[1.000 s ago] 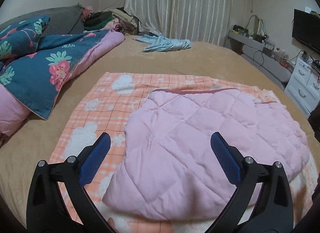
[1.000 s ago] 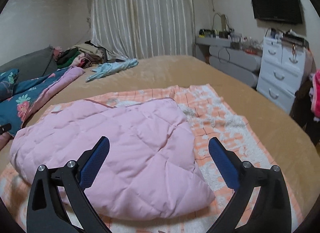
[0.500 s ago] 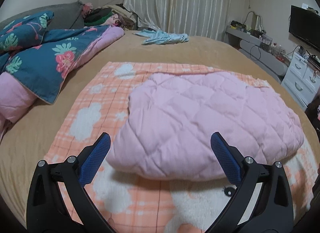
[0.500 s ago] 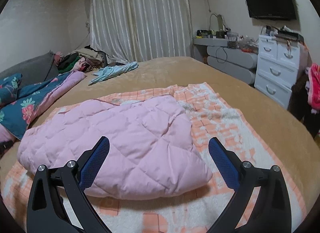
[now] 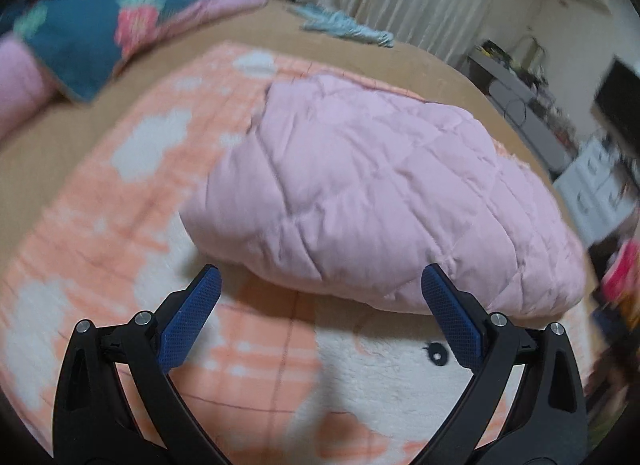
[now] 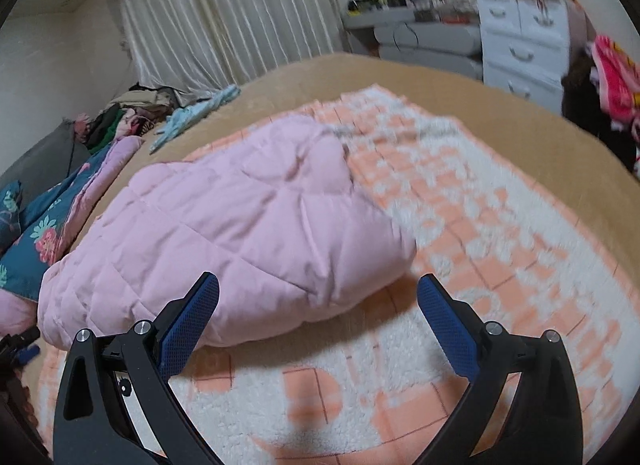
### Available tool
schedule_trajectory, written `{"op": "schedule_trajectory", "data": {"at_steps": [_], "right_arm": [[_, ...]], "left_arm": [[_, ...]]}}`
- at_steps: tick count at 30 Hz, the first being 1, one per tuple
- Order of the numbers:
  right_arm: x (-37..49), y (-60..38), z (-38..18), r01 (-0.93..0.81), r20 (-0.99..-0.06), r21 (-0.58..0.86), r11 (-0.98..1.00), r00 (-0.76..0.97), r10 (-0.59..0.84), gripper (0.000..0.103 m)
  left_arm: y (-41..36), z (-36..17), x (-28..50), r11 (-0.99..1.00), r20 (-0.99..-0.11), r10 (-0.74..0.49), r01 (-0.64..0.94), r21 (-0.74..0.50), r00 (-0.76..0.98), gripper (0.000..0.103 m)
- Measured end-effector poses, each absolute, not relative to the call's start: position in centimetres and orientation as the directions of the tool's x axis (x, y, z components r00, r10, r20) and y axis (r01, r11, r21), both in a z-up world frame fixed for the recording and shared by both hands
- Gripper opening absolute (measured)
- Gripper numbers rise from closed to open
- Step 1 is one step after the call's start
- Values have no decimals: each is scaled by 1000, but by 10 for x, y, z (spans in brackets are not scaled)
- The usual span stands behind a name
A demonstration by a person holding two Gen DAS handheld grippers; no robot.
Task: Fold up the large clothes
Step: 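Move both grippers to the side of the jacket bundle, then grasp the bundle side with both grippers and fold it over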
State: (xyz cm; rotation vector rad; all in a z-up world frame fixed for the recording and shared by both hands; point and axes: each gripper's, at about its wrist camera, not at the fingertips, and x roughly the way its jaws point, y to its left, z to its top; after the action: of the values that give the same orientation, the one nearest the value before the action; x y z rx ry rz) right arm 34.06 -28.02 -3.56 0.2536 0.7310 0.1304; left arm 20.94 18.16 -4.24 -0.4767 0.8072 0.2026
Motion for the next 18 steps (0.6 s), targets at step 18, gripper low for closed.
{"op": "schedule_trajectory", "data": {"at_steps": [18], "right_arm": [[388, -287, -79, 46, -681, 522, 852, 623, 384, 99]], "left_arm": [[213, -94, 257, 622, -698, -141, -486, -614, 702, 95]]}}
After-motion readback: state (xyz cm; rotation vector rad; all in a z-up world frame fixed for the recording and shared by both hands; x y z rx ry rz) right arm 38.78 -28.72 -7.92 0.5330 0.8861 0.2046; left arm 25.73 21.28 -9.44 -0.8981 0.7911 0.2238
